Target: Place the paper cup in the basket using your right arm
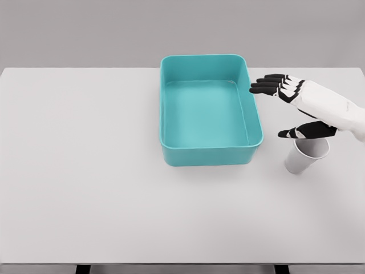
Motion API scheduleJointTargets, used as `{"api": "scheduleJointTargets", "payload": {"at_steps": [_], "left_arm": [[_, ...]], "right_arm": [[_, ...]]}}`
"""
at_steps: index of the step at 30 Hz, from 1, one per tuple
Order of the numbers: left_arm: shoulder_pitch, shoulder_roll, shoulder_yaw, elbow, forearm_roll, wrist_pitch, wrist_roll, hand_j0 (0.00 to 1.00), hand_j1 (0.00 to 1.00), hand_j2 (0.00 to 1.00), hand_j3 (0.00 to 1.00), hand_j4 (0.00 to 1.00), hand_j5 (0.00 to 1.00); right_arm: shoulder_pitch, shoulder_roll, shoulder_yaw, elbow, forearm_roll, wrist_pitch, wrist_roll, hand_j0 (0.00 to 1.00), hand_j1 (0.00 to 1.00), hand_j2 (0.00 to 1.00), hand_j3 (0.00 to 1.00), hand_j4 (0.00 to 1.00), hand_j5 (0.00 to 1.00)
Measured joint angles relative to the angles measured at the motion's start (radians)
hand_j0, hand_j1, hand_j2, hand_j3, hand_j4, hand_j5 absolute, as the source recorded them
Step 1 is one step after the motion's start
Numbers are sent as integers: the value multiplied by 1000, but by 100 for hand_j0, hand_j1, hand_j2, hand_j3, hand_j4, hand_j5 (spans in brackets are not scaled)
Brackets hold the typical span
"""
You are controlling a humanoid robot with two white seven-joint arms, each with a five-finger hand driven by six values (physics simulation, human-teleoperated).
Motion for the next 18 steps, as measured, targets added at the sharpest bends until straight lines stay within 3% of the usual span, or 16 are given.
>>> {"api": "scheduleJointTargets", "payload": {"at_steps": [4, 6, 9, 12, 14, 18], "left_arm": [[0, 0, 0, 0, 0, 0, 0, 100, 100, 100, 100, 100, 100], [0, 0, 0, 0, 0, 0, 0, 100, 100, 100, 100, 100, 100], [0, 0, 0, 0, 0, 0, 0, 100, 100, 100, 100, 100, 100], [0, 0, 0, 0, 0, 0, 0, 100, 100, 100, 100, 100, 100], [0, 0, 0, 0, 0, 0, 0, 100, 100, 100, 100, 100, 100], [0, 0, 0, 0, 0, 0, 0, 100, 100, 100, 100, 100, 100]], "right_arm": [[12, 17, -13, 0, -6, 0, 24, 100, 100, 100, 100, 100, 100], [34, 38, -66, 0, -18, 0, 99, 100, 100, 100, 100, 100, 100], [67, 77, -142, 1, -154, -1, 197, 100, 100, 100, 100, 100, 100], [78, 60, -171, 1, -332, -1, 233, 100, 100, 100, 100, 100, 100], [84, 56, -195, 1, -369, -1, 243, 100, 100, 100, 100, 100, 100], [183, 50, -231, 9, -473, 14, 251, 100, 100, 100, 100, 100, 100]]}}
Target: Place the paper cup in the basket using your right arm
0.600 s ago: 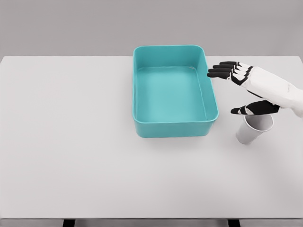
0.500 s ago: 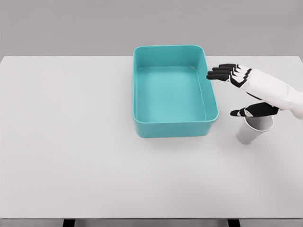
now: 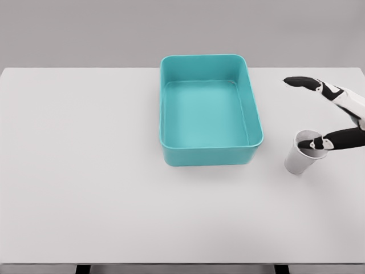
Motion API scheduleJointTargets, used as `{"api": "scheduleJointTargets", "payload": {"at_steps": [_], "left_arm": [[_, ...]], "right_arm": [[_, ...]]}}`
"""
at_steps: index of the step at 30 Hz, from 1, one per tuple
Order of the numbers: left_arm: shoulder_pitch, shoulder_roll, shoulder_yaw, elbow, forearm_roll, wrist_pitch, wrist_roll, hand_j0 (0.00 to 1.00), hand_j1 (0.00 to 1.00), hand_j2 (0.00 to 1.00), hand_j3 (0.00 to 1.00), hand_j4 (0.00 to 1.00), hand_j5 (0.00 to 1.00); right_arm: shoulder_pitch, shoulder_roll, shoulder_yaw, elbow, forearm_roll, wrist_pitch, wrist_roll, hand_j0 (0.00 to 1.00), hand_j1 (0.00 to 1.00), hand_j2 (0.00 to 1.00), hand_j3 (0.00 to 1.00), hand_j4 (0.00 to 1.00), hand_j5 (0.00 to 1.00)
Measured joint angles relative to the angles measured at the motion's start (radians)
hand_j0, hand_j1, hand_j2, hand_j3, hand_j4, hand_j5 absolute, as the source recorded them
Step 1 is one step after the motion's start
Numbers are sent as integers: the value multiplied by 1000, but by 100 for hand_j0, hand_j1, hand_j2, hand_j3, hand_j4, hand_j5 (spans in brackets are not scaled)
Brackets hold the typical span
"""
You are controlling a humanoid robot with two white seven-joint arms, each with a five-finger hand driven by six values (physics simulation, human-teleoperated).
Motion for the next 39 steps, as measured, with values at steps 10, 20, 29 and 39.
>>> {"api": "scheduleJointTargets", "payload": {"at_steps": [10, 20, 29, 39], "left_arm": [[0, 0, 0, 0, 0, 0, 0, 100, 100, 100, 100, 100, 100], [0, 0, 0, 0, 0, 0, 0, 100, 100, 100, 100, 100, 100], [0, 0, 0, 0, 0, 0, 0, 100, 100, 100, 100, 100, 100], [0, 0, 0, 0, 0, 0, 0, 100, 100, 100, 100, 100, 100]], "right_arm": [[87, 23, -84, 66, -185, 225, 2, 100, 100, 100, 100, 100, 100], [213, 79, -157, 119, -213, 285, 2, 100, 100, 100, 100, 100, 100], [259, 119, -164, 196, -231, 285, 2, 100, 100, 100, 100, 100, 100], [285, 164, -159, 273, -235, 283, 2, 100, 100, 100, 100, 100, 100]]}}
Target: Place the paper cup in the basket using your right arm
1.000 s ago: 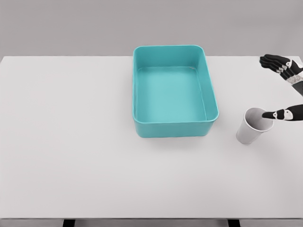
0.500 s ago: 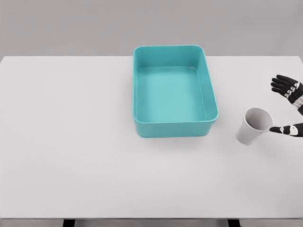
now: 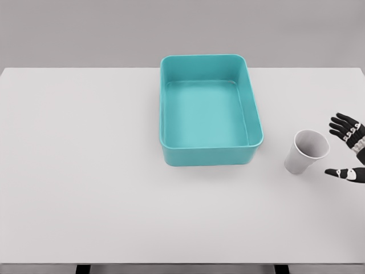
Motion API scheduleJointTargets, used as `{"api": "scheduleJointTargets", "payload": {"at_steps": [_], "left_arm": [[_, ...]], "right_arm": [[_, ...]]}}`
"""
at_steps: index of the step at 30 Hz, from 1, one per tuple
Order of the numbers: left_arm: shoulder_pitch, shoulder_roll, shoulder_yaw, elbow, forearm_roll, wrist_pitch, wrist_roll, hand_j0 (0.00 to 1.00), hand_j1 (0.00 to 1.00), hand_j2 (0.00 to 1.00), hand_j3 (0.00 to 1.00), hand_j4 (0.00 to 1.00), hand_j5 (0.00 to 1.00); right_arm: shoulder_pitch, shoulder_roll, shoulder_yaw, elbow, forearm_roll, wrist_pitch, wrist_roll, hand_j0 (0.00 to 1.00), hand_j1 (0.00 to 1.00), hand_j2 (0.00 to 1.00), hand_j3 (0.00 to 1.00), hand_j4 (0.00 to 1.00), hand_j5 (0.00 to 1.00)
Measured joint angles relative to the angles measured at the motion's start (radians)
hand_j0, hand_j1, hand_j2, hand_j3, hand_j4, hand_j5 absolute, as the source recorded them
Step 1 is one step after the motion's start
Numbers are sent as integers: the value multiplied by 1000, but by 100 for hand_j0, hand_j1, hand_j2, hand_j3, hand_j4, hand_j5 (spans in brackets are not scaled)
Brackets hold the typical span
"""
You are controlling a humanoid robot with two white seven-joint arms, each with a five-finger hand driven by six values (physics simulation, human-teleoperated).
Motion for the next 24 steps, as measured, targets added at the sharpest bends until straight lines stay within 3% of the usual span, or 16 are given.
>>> {"api": "scheduleJointTargets", "payload": {"at_steps": [5, 12, 21, 24], "left_arm": [[0, 0, 0, 0, 0, 0, 0, 100, 100, 100, 100, 100, 100], [0, 0, 0, 0, 0, 0, 0, 100, 100, 100, 100, 100, 100], [0, 0, 0, 0, 0, 0, 0, 100, 100, 100, 100, 100, 100], [0, 0, 0, 0, 0, 0, 0, 100, 100, 100, 100, 100, 100]], "right_arm": [[-2, 40, 0, 59, 3, -2, 0, 100, 100, 100, 100, 100, 100], [-6, 76, 7, 79, 13, -2, 0, 100, 100, 100, 100, 100, 100], [-92, 118, 51, 103, 16, 2, 0, 100, 100, 100, 100, 100, 100], [-92, 123, 77, 112, 18, 2, 0, 100, 100, 100, 100, 100, 100]]}}
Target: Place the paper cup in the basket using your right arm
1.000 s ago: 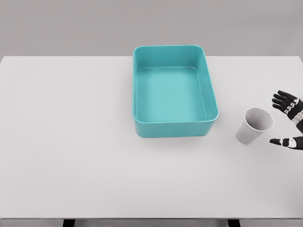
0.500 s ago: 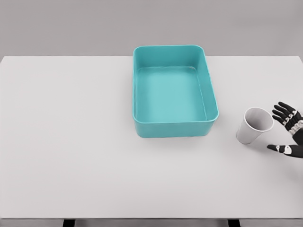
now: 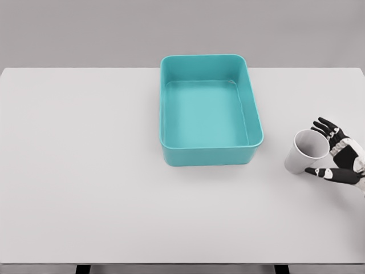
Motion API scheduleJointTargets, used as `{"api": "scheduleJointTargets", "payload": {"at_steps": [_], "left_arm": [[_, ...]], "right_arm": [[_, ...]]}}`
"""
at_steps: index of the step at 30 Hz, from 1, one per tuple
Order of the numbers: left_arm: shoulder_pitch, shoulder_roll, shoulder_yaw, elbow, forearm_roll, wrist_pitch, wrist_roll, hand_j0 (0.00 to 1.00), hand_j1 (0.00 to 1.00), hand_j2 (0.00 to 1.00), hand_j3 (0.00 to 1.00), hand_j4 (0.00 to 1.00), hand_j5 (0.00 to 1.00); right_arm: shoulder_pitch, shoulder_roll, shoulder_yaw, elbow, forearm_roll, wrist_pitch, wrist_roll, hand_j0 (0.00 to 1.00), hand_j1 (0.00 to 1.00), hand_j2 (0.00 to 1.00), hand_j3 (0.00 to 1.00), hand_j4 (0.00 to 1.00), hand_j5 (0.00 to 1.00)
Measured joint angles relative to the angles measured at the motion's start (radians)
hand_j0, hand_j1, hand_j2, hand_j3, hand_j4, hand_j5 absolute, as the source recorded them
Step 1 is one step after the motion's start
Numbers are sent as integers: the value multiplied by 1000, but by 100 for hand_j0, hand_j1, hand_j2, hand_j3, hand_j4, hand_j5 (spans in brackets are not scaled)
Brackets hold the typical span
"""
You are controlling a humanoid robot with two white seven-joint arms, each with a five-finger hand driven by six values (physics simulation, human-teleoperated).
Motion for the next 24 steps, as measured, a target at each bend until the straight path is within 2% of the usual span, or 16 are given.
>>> {"api": "scheduleJointTargets", "payload": {"at_steps": [8, 20, 23, 24], "left_arm": [[0, 0, 0, 0, 0, 0, 0, 100, 100, 100, 100, 100, 100], [0, 0, 0, 0, 0, 0, 0, 100, 100, 100, 100, 100, 100], [0, 0, 0, 0, 0, 0, 0, 100, 100, 100, 100, 100, 100], [0, 0, 0, 0, 0, 0, 0, 100, 100, 100, 100, 100, 100]], "right_arm": [[-23, 44, 16, 28, 48, 0, 0, 100, 100, 100, 100, 100, 100], [-23, 53, 18, 30, 60, 1, 0, 100, 100, 100, 100, 100, 100], [-23, 54, 18, 30, 70, 1, 0, 97, 97, 97, 97, 97, 97], [-23, 55, 18, 29, 76, 1, 0, 90, 90, 90, 90, 90, 90]]}}
